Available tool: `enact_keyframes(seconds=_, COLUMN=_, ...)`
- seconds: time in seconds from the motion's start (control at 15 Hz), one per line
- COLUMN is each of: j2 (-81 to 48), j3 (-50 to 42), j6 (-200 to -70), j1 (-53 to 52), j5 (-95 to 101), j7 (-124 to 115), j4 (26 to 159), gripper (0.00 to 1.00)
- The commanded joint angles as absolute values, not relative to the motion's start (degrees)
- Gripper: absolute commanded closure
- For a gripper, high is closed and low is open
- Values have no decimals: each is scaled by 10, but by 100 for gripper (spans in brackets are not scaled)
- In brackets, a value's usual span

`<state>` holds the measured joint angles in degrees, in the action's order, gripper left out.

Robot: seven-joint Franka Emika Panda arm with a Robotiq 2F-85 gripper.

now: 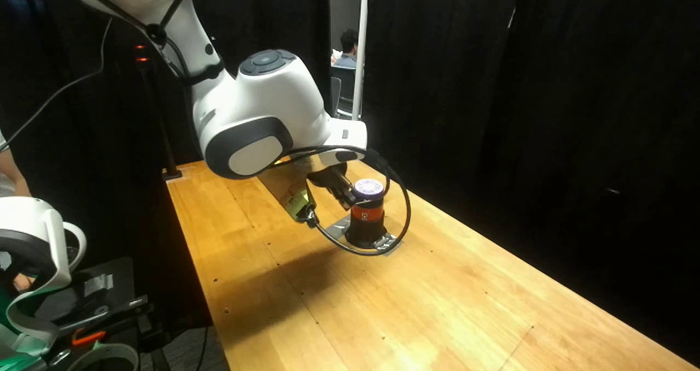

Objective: Put the rubber band around the jar

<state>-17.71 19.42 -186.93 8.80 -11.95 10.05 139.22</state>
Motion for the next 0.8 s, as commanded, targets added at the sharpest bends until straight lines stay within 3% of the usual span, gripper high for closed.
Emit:
enact_keyframes(seconds=0.0, j2=-184, j3=257, j6=-1977, j1=150, j5=-101, j7=110, j4=1430, gripper=100)
enact_keyframes(seconds=0.4, j2=-210, j3=268, j6=-2108, j1=182, j5=-42, j7=107, j4=1466, gripper=100)
enact_keyframes(seconds=0.47, j2=-206, j3=198, j6=-2121, j1=127, j5=19, j7=48, j4=1469, gripper=100)
enact_keyframes(seconds=0.73, j2=-219, j3=127, j6=-2188, j1=76, j5=62, j7=34, j4=1474, gripper=100)
